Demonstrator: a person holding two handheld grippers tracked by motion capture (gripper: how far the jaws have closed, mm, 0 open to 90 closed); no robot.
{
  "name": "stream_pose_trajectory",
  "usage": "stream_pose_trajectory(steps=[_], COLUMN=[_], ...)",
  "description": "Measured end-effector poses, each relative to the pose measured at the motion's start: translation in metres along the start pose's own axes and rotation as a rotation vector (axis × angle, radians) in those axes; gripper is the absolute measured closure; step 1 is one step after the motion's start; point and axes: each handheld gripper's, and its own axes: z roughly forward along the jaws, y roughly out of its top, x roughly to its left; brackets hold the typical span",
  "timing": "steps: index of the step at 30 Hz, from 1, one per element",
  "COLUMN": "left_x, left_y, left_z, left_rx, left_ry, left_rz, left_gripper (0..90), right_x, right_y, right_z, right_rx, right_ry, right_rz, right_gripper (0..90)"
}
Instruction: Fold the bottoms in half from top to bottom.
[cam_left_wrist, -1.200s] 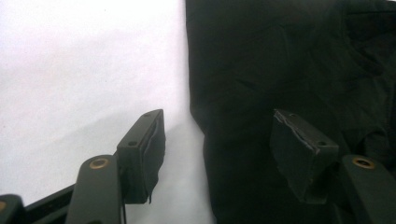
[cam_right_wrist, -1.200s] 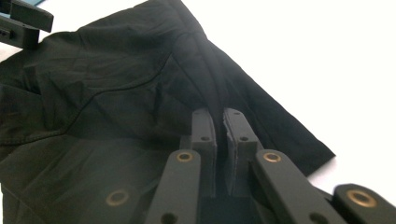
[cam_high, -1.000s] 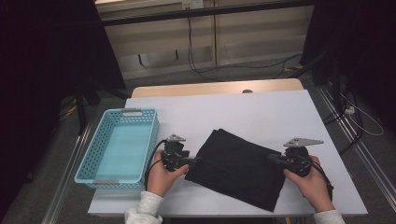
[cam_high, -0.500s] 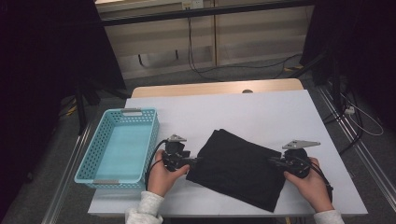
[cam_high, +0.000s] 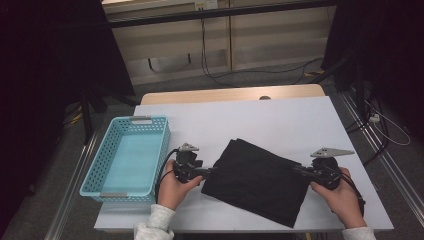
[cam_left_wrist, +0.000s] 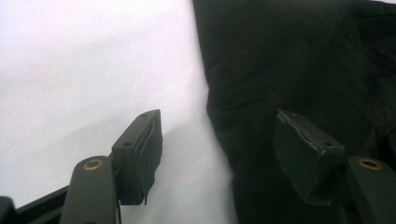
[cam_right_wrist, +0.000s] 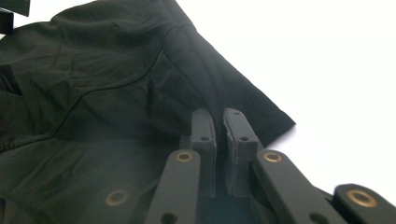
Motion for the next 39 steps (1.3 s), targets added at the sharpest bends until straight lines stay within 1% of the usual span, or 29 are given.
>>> stream_pose_trajectory(steps=[4,7,10,11,12,13,14,15,16,17,19,20,21,22,23,24,25,26,27,28,31,34,37,39], left_x=[-0.002,-0.002,-0.003,-0.003,-0.004,-0.004,-0.004,-0.004,-0.004,-0.004,-0.004,-0.003,-0.003,-0.003,-0.002,-0.002,-0.003,-0.003,-0.003,-0.003,-0.004,-0.003,-0.002,-0.001], left_y=[0.000,0.001,0.001,0.001,0.001,0.001,0.001,0.001,0.001,0.001,0.002,0.002,0.002,0.002,0.002,0.001,0.001,0.001,0.001,0.001,0.002,0.002,0.002,0.002], left_z=[0.001,0.001,0.003,0.004,0.004,0.004,0.004,0.004,0.005,0.005,0.005,0.004,0.005,0.005,0.005,0.005,0.005,0.005,0.005,0.005,0.005,0.005,0.004,0.003], left_rx=[0.001,0.002,0.004,0.007,0.007,0.007,0.006,0.010,0.007,0.006,0.007,0.008,0.008,0.009,0.012,0.012,0.012,0.013,0.015,0.014,0.015,0.006,0.005,0.007], left_ry=[-0.003,-0.002,-0.003,-0.006,-0.006,-0.008,-0.007,-0.008,-0.006,-0.006,-0.008,-0.006,-0.006,-0.007,-0.006,-0.005,-0.007,-0.006,-0.006,-0.006,-0.007,-0.004,-0.004,-0.004], left_rz=[0.000,0.005,0.004,0.005,0.006,0.007,0.007,0.010,0.005,0.006,0.005,0.009,0.008,0.007,0.008,0.007,0.006,0.007,0.009,0.010,0.011,0.006,0.003,0.001], left_gripper=[33.4,33.4,33.3,33.3,33.3,33.3,33.3,33.3,33.3,33.3,33.3,33.3,33.2,33.3,33.2,33.3,33.2,33.2,33.3,33.2,33.3,33.3,33.3,33.3], right_x=[-0.003,-0.005,-0.009,-0.009,-0.010,-0.011,-0.010,-0.010,-0.011,-0.012,-0.014,-0.014,-0.014,-0.014,-0.014,-0.014,-0.014,-0.014,-0.014,-0.012,-0.009,-0.007,0.001,0.005], right_y=[-0.001,-0.004,-0.010,-0.013,-0.015,-0.014,-0.014,-0.013,-0.013,-0.013,-0.013,-0.013,-0.014,-0.015,-0.016,-0.016,-0.015,-0.015,-0.015,-0.015,-0.011,-0.007,0.004,0.011], right_z=[-0.006,-0.007,-0.003,0.000,0.001,0.000,0.000,-0.001,-0.001,-0.001,-0.002,-0.001,0.000,0.003,0.004,0.004,0.004,0.004,0.005,0.006,0.006,0.007,0.010,0.015], right_rx=[0.012,0.033,0.072,0.090,0.080,0.079,0.079,0.072,0.063,0.059,0.039,0.050,0.063,0.077,0.063,0.067,0.071,0.072,0.070,0.067,0.080,0.054,0.027,0.022], right_ry=[-0.017,-0.036,-0.071,-0.076,-0.070,-0.067,-0.078,-0.100,-0.122,-0.120,-0.111,-0.115,-0.115,-0.101,-0.098,-0.097,-0.087,-0.060,-0.015,-0.016,-0.020,-0.002,0.009,0.017], right_rz=[0.009,0.005,0.007,0.004,0.001,-0.003,-0.009,-0.005,-0.007,0.000,0.012,0.020,0.016,0.026,0.025,0.021,0.024,0.032,0.037,0.030,0.005,-0.007,-0.043,-0.059], right_gripper=[84.1,84.1,84.0,83.4,83.0,80.0,72.9,62.9,60.1,60.3,54.8,54.3,54.8,53.9,54.3,56.2,63.6,76.3,81.0,82.0,83.3,83.5,83.6,83.6])
